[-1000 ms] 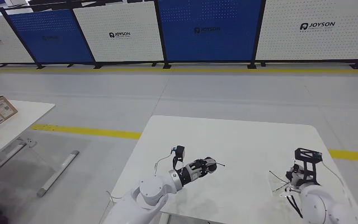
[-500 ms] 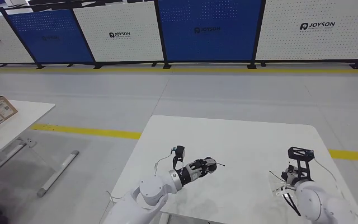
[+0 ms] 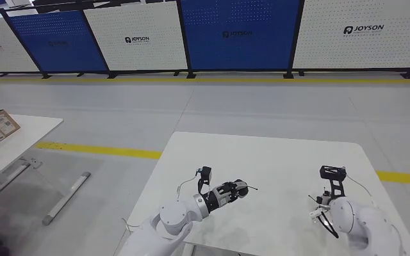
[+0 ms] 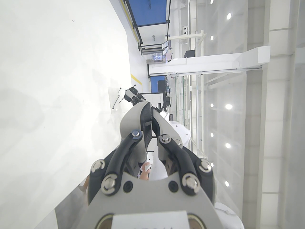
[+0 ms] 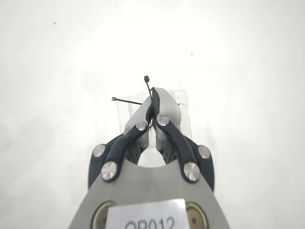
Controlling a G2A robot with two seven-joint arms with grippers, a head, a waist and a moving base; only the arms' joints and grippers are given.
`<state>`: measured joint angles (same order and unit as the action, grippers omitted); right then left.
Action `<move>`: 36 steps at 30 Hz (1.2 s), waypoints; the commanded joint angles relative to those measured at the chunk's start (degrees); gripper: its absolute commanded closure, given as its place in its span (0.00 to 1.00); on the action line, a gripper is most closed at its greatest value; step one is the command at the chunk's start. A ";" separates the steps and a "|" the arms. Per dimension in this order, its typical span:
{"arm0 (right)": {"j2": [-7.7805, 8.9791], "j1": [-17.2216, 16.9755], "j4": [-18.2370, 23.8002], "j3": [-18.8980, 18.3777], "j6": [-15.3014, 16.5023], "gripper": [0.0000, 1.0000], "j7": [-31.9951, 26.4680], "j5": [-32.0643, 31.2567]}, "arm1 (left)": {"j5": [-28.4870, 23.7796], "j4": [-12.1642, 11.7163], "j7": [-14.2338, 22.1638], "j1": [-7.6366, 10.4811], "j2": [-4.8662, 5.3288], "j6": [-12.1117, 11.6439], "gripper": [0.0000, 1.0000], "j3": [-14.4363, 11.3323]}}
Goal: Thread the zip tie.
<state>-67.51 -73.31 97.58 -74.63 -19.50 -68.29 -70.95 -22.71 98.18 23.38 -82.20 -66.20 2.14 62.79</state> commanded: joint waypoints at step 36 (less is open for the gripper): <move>-2.48 2.38 -3.22 0.37 0.02 0.85 -7.12 -6.67 | 0.00 0.00 0.00 0.00 0.00 0.00 1.00 0.00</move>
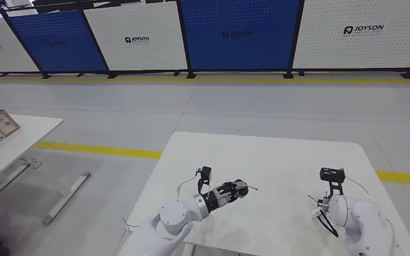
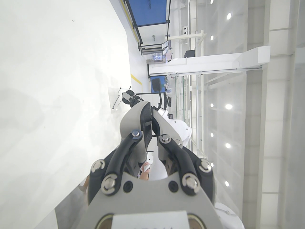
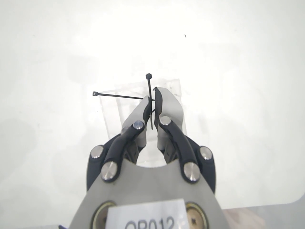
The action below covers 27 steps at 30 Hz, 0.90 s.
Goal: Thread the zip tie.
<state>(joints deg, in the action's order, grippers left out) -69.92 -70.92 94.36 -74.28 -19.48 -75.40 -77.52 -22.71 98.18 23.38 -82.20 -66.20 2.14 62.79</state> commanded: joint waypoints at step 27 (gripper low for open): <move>-1.12 -0.08 0.09 -0.30 0.44 0.70 -0.82 -1.58 | 0.00 0.00 0.00 0.00 0.00 0.00 1.00 0.00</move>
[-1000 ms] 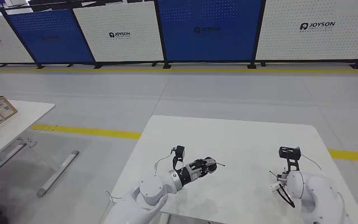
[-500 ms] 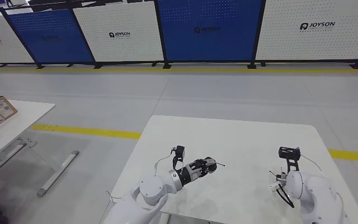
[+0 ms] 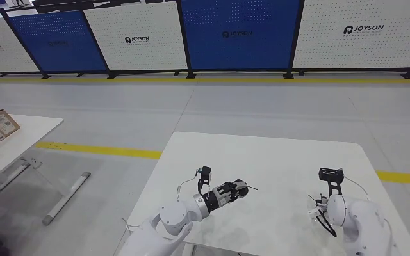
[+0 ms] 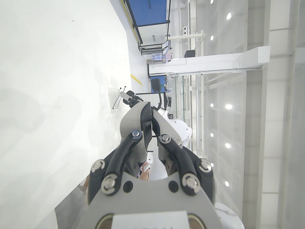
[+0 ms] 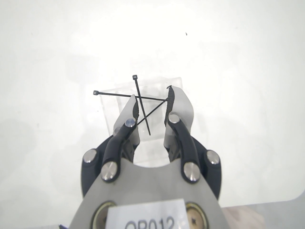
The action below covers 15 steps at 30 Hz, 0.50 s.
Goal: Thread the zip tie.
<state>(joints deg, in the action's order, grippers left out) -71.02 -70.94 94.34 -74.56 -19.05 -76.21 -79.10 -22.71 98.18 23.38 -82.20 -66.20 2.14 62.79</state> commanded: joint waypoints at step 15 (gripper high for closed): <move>-0.40 -0.01 -0.56 -0.78 1.81 0.73 -0.98 0.27 | 0.00 0.00 0.00 0.00 0.00 0.00 1.00 0.00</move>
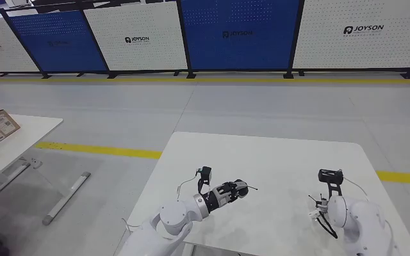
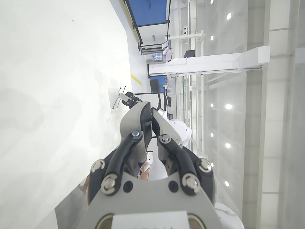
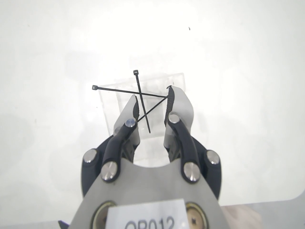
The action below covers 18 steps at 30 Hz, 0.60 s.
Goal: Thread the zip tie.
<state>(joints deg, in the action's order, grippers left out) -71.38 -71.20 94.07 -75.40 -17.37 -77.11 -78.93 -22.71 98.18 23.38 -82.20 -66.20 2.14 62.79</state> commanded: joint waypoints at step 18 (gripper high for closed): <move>-0.64 1.36 -2.00 0.48 0.68 1.00 -0.29 -0.45 | 0.00 0.00 0.00 0.00 0.00 0.00 1.00 0.00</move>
<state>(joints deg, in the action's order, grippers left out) -72.01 -69.71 91.88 -74.88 -16.64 -77.43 -79.29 -22.71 98.18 23.38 -82.20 -66.20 2.14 62.79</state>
